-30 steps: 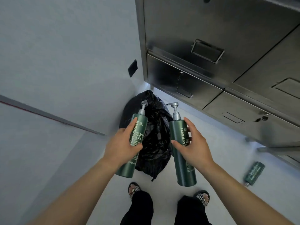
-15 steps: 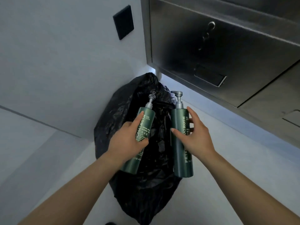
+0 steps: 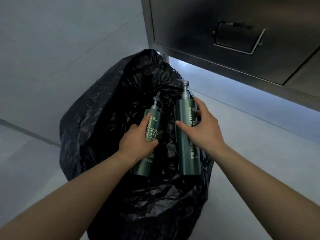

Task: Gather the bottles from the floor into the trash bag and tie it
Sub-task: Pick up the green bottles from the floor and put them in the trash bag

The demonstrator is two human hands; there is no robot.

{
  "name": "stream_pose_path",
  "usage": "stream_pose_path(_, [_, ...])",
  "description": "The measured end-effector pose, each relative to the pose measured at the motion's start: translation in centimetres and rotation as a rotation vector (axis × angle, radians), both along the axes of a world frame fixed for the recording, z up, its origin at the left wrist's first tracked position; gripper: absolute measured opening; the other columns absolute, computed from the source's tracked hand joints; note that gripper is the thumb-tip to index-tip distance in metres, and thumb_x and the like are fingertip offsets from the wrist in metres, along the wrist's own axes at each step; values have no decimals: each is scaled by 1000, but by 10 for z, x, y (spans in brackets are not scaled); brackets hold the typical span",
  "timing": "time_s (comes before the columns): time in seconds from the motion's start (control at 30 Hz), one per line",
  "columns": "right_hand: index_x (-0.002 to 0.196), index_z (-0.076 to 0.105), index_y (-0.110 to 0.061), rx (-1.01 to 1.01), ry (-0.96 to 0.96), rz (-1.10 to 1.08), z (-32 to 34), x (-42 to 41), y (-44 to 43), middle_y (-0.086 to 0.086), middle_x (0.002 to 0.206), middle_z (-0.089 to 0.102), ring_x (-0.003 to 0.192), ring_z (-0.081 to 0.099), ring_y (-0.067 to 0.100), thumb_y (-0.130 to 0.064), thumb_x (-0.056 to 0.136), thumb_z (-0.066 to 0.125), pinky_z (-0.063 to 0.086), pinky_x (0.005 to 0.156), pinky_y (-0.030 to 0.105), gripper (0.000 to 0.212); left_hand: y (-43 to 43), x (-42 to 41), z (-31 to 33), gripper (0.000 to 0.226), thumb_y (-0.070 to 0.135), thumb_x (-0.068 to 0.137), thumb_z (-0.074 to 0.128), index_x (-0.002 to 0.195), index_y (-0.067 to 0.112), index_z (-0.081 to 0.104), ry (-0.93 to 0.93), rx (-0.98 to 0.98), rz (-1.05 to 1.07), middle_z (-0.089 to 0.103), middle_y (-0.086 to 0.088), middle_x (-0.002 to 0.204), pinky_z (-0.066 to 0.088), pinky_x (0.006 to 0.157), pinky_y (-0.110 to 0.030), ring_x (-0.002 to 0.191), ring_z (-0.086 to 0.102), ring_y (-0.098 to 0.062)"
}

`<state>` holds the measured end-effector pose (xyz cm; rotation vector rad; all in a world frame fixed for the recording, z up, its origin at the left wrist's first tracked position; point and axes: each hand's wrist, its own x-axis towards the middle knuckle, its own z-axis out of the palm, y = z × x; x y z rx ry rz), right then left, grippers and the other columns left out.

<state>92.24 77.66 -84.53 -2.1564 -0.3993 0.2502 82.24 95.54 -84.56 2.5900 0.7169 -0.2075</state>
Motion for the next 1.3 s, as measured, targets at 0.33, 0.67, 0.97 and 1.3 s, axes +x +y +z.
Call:
stream_pose_path(0.33, [138,21,-49,-10,-1,-46,6,-13,-9,-4,133,52,113,55,21,-57,69,70,50,90,38,85,12,4,-41,90,40,81,63,147,43,2,125,-8,34,45,-14,126,51,77,-37,101,55,-31])
stream_pose_path(0.67, [136,20,-55,2,-28,-66,13,-21,-16,-19,110,45,105,57,15,-56,69,71,53,85,39,84,15,6,-71,90,32,83,64,146,44,2,171,-54,48,41,-16,133,48,75,-35,104,56,-32])
stream_pose_path(0.97, [134,21,-55,-2,-43,-86,18,-23,-23,-18,110,47,103,59,16,-56,67,72,50,84,32,84,19,-2,-92,89,30,85,62,146,44,-3,222,-29,62,44,-14,125,45,62,-33,84,54,-26])
stream_pose_path(1.3, [135,21,-53,2,-39,-101,26,-25,-28,-8,123,55,107,58,18,-57,67,72,51,88,38,85,28,-8,-88,87,39,87,60,149,33,0,193,-34,67,43,-16,135,51,81,-40,108,55,-34])
